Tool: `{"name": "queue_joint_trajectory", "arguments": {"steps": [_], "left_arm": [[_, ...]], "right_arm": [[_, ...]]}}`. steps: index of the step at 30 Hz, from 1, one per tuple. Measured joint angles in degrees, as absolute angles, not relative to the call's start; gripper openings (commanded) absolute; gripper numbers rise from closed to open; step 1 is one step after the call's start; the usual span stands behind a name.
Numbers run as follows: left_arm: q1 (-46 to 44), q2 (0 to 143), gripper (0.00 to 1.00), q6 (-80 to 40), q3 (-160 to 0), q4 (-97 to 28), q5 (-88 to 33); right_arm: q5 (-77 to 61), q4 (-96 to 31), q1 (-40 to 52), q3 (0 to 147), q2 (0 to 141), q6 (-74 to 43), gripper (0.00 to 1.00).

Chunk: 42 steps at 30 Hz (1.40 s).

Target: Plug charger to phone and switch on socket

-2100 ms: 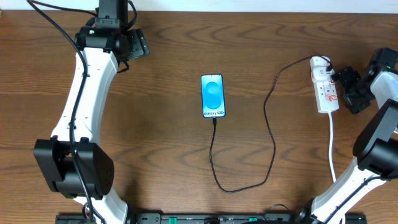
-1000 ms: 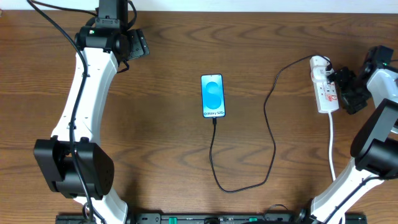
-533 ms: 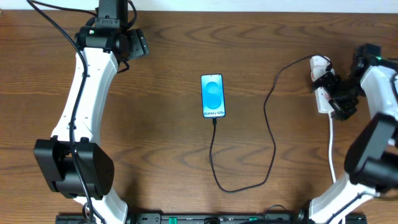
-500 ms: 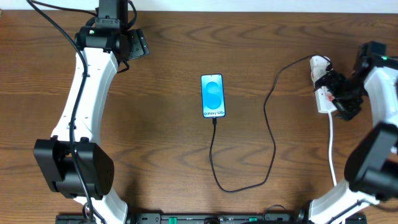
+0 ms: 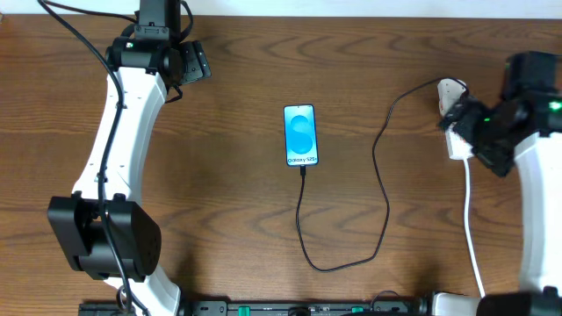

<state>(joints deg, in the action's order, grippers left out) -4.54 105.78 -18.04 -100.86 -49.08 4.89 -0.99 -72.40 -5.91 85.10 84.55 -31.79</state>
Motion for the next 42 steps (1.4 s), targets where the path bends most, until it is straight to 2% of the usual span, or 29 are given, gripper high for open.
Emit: {"name": "queue_joint_trajectory", "arguments": {"steps": [9, 11, 21, 33, 42], "left_arm": [[-4.54, 105.78, 0.86, -18.04, -100.86, -49.06, 4.91], [-4.54, 105.78, 0.86, -18.04, -100.86, -49.06, 4.89], [-4.54, 105.78, 0.86, -18.04, -100.86, -49.08, 4.89], [-4.54, 105.78, 0.86, -18.04, -100.86, -49.08, 4.89], [-4.54, 105.78, 0.86, -18.02, -100.86, -49.08, 4.89]], "right_arm": [[5.32, -68.88, 16.64, 73.14, 74.61, -29.36, 0.99], [6.26, -67.64, 18.81, 70.13, 70.96, -28.16, 0.99], [8.1, -62.63, 19.64, 63.57, 52.82, -22.57, 0.99], [8.71, -66.61, 19.64, 63.2, 52.45, -21.8, 0.99], [8.84, -66.04, 20.16, 62.81, 52.27, -14.72, 0.99]]}}
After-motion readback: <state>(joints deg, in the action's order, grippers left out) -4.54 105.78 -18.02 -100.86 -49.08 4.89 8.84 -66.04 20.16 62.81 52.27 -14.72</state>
